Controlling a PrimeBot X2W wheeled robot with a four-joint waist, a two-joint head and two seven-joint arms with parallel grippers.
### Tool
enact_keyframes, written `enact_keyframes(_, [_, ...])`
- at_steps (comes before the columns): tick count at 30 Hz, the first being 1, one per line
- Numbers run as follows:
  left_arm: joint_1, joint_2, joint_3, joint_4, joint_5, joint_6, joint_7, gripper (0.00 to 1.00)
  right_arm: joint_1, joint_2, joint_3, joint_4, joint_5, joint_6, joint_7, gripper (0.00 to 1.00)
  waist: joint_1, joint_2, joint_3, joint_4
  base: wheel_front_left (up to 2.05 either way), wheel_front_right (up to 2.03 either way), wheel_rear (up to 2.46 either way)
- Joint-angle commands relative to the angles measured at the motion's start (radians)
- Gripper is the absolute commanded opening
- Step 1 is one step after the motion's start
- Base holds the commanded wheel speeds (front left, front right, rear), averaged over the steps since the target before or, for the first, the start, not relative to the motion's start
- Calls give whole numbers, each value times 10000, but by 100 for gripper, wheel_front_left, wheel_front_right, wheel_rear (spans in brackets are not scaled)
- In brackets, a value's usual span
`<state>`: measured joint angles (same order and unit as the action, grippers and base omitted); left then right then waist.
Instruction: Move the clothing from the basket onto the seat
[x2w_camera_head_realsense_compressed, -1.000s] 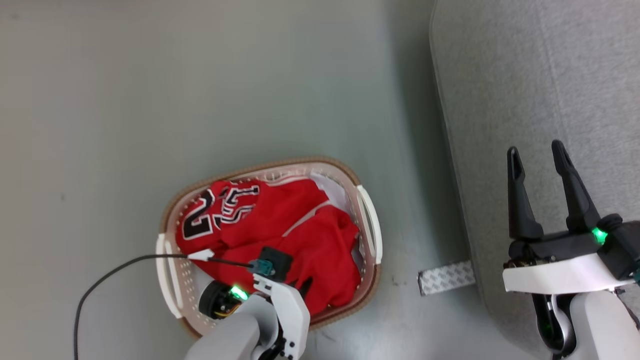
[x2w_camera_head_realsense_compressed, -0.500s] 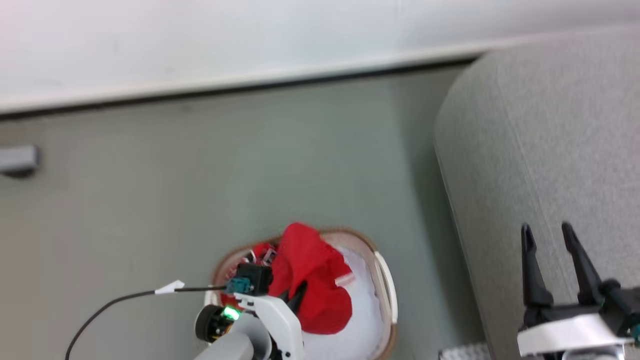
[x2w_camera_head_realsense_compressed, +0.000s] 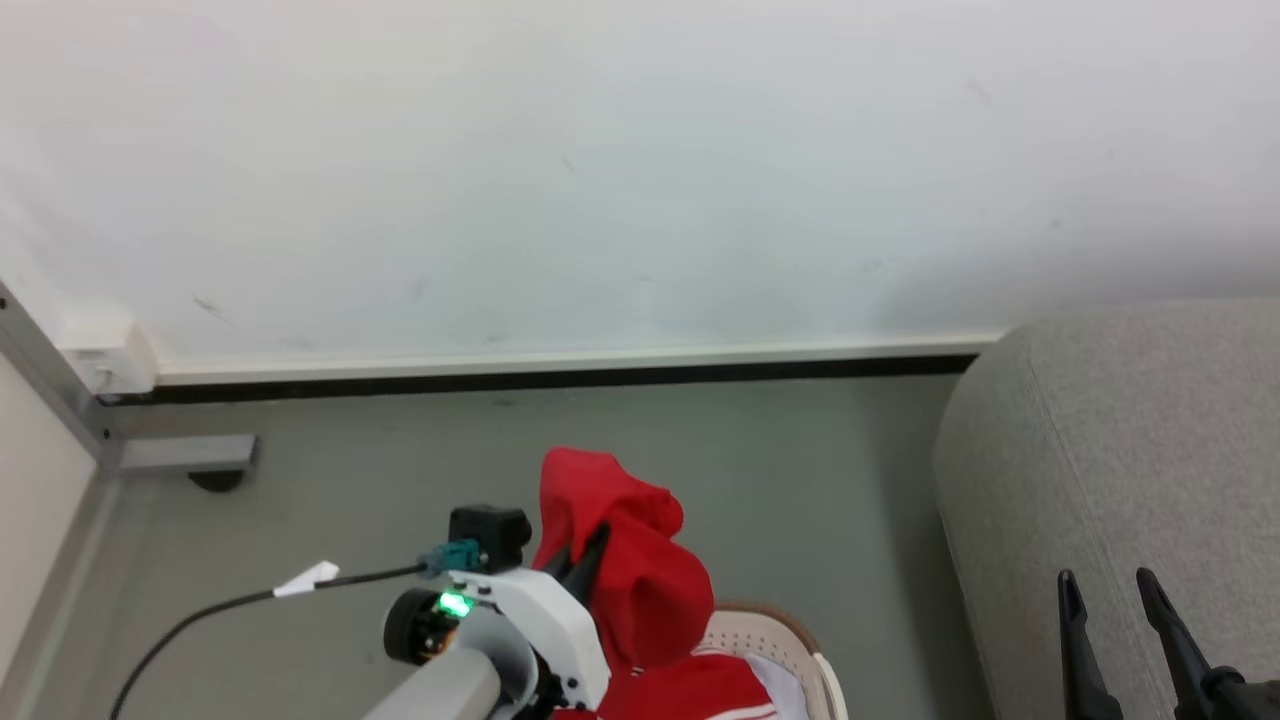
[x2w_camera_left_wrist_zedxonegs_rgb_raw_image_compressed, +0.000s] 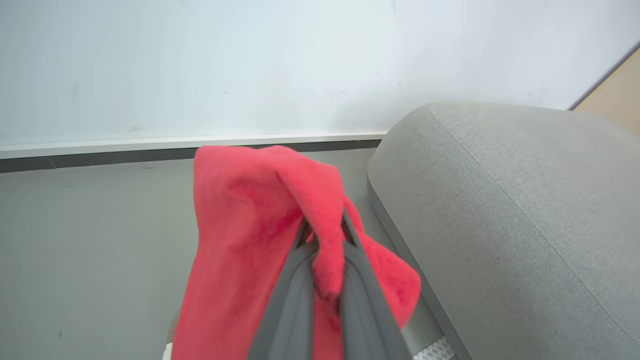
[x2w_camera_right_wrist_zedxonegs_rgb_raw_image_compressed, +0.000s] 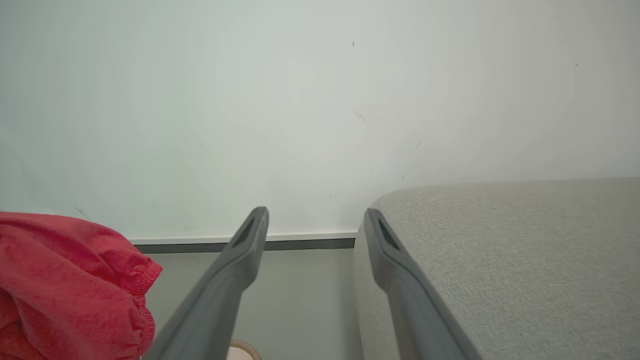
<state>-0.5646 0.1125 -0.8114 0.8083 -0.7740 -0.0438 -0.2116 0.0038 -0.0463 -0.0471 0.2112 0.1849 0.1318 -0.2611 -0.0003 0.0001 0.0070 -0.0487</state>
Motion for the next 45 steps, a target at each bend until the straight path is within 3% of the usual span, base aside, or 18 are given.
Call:
enact_keyframes(1, [73, 266, 112, -454, -61, 200, 48, 0, 246, -34, -54, -46, -35, -21, -18, 100, 3, -1, -478, 356, 0, 0, 0])
enact_keyframes(12, [193, 1553, 507, -3703, -17, 1415, 894, 0, 935, -90, 328, -524, -382, -21, -18, 100, 3, -1, -1179, 501, 0, 0, 0])
enact_keyframes(19, [260, 1961, 571, -5377, 87, 2031, 1399, 0, 723, -584, 1417, -1094, -544, -21, -18, 100, 3, -1, -1206, 568, 0, 0, 0])
enact_keyframes(25, [345, 1929, 446, -6148, 129, 2279, 1604, 0, 184, -1146, 2935, -1271, -306, -21, 137, 100, 3, -1, -1158, 672, 0, 0, 0])
enact_keyframes(32, [311, 1715, 147, -6618, 219, 2362, 1804, 0, -1475, -1626, 5121, -787, 97, -21, 639, 100, 3, -1, -1071, 743, 0, 0, 0])
enact_keyframes(38, [246, 1565, -62, -6734, 247, 2296, 1912, 0, -3039, -1344, 6453, 409, 266, -21, 778, 100, 3, -1, -986, 768, 0, 0, 0])
enact_keyframes(45, [193, 1296, -359, -6703, 136, 2099, 2021, 0, -4422, -607, 6823, 2448, 262, -21, 646, 100, 3, -1, -887, 905, 0, 0, 0])
